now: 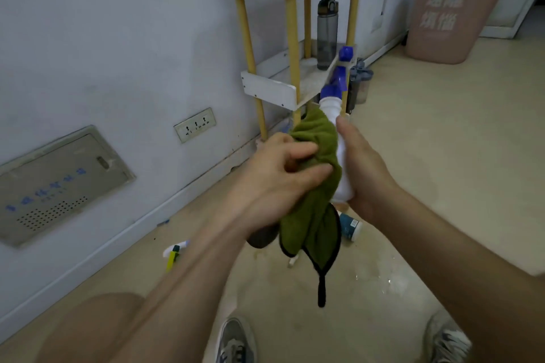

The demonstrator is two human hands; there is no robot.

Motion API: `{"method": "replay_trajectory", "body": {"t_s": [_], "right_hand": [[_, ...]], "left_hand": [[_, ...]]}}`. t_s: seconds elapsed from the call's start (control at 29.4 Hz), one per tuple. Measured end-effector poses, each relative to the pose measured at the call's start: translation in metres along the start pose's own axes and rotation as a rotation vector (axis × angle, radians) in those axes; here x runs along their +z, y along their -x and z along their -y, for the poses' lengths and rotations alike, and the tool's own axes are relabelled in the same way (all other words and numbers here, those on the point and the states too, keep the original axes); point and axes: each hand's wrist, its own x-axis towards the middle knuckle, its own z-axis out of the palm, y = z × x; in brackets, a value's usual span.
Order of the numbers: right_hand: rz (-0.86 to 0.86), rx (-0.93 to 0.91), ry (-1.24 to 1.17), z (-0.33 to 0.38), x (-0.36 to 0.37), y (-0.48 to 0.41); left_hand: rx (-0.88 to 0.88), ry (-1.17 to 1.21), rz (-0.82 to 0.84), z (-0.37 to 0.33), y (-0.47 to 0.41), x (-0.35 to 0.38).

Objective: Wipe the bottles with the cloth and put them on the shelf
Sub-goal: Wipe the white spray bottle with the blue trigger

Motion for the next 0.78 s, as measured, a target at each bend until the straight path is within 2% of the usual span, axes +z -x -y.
{"method": "replay_trajectory", "body": {"t_s": [0.03, 0.07, 0.1, 0.17, 0.24, 0.31, 0.34, 0.41, 0.44, 0.54, 0.65, 0.71, 0.78], "right_hand": [[0.026, 0.006, -0.03, -0.003, 0.0, -0.002], [0.048, 0.014, -0.049, -0.007, 0.001, -0.002], [0.052, 0.004, -0.038, -0.011, 0.003, -0.002], [0.036, -0.122, 0.114, -0.014, 0.01, 0.001], [0.011, -0.295, 0.302, -0.012, 0.017, 0.014], [0.053, -0.389, 0.429, -0.017, 0.021, 0.031], [0.082, -0.416, 0.495, -0.019, 0.023, 0.04], [0.086, -0.471, 0.61, -0.024, 0.024, 0.046], [0.071, -0.468, 0.621, -0.022, 0.024, 0.045], [-0.01, -0.355, 0.571, -0.015, 0.018, 0.029], [-0.092, -0.323, 0.61, -0.011, 0.012, 0.02], [-0.079, -0.394, 0.706, -0.011, 0.014, 0.026], [-0.023, -0.474, 0.819, -0.011, 0.016, 0.036]], "left_hand": [[0.06, -0.175, -0.115, 0.008, 0.0, 0.009], [0.087, -0.239, -0.22, 0.014, 0.001, 0.017], [0.099, -0.194, -0.276, 0.013, 0.003, 0.023], [-0.026, 0.047, -0.315, 0.013, -0.001, 0.03], [-0.251, 0.277, -0.32, 0.003, -0.006, 0.025], [-0.477, 0.499, -0.366, 0.003, -0.015, 0.009], [-0.509, 0.552, -0.388, 0.006, -0.02, -0.001], [-0.479, 0.568, -0.403, 0.008, -0.028, -0.011], [-0.42, 0.488, -0.389, 0.005, -0.028, -0.012], [-0.339, 0.361, -0.359, 0.003, -0.023, 0.01], [-0.139, 0.173, -0.196, 0.009, -0.007, 0.04], [-0.183, 0.279, -0.24, 0.013, -0.009, 0.036], [-0.32, 0.532, -0.316, 0.013, -0.016, 0.022]]}}
